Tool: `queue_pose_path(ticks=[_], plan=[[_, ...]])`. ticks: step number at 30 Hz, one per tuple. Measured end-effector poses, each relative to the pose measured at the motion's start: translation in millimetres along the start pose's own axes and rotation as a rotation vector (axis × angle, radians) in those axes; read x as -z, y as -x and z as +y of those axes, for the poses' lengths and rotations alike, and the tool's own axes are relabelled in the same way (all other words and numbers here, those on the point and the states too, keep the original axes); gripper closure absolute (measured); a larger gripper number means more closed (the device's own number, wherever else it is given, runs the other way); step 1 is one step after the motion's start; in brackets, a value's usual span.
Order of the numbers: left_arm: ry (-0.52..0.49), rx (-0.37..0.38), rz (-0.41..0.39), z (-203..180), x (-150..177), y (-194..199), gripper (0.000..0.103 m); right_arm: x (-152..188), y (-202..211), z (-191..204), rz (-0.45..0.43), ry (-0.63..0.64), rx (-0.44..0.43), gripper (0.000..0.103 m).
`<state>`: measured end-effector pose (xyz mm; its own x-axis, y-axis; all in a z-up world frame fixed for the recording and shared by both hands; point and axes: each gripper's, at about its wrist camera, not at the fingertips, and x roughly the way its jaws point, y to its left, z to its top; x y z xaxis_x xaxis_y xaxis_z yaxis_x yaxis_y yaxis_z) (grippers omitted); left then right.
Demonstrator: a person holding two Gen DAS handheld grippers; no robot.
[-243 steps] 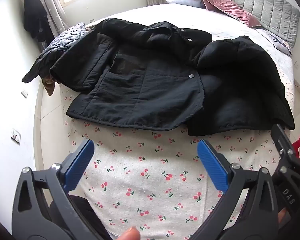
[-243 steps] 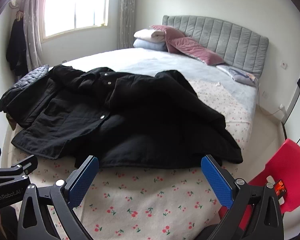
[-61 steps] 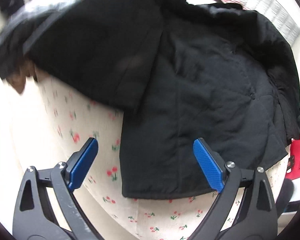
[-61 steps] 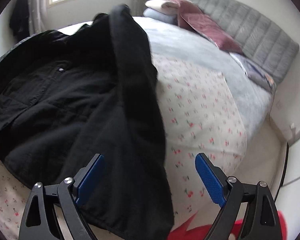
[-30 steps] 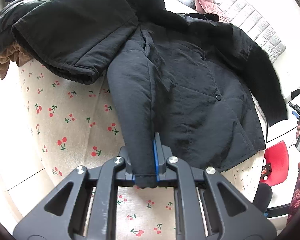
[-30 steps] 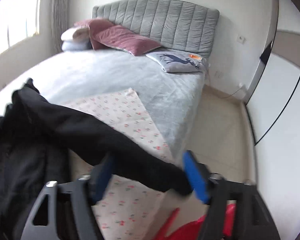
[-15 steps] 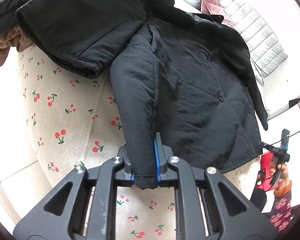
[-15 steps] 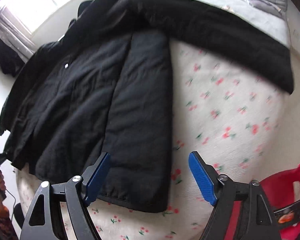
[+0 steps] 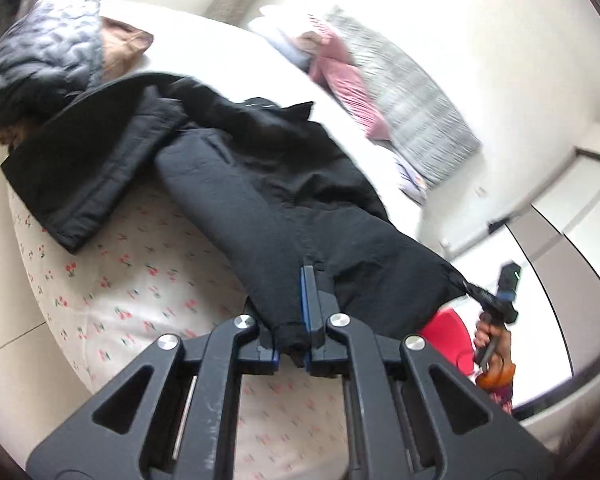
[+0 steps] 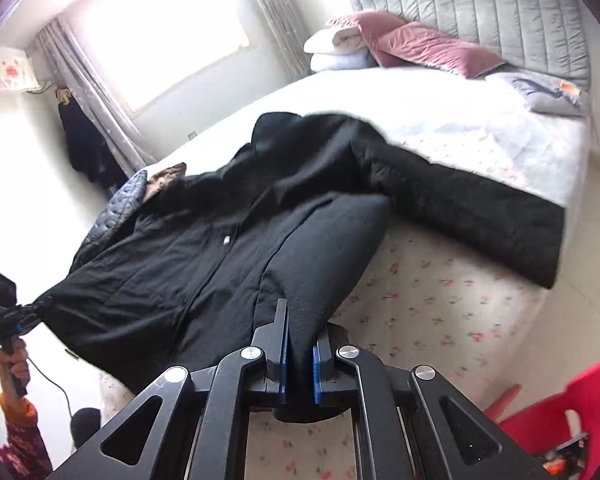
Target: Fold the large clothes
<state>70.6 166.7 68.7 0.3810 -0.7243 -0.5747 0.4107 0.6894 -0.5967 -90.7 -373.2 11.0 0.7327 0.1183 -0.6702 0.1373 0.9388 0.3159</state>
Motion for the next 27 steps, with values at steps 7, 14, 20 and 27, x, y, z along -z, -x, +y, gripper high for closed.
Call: queue_pose_path(ticks=[7, 14, 20, 27], plan=[[-0.203, -0.330, 0.214, -9, 51, -21, 0.038, 24, -4, -38, 0.145, -0.079, 0.110, 0.057], [-0.269, -0.492, 0.123, -13, 44, -15, 0.018, 9, 6, -52, 0.034, -0.111, 0.204, 0.024], [-0.311, -0.476, 0.135, -24, 23, -45, 0.018, -4, -3, -54, -0.001, -0.035, 0.257, 0.020], [-0.349, -0.469, 0.174, -42, 1, -96, 0.017, -32, -3, -143, 0.011, -0.205, 0.365, 0.019]])
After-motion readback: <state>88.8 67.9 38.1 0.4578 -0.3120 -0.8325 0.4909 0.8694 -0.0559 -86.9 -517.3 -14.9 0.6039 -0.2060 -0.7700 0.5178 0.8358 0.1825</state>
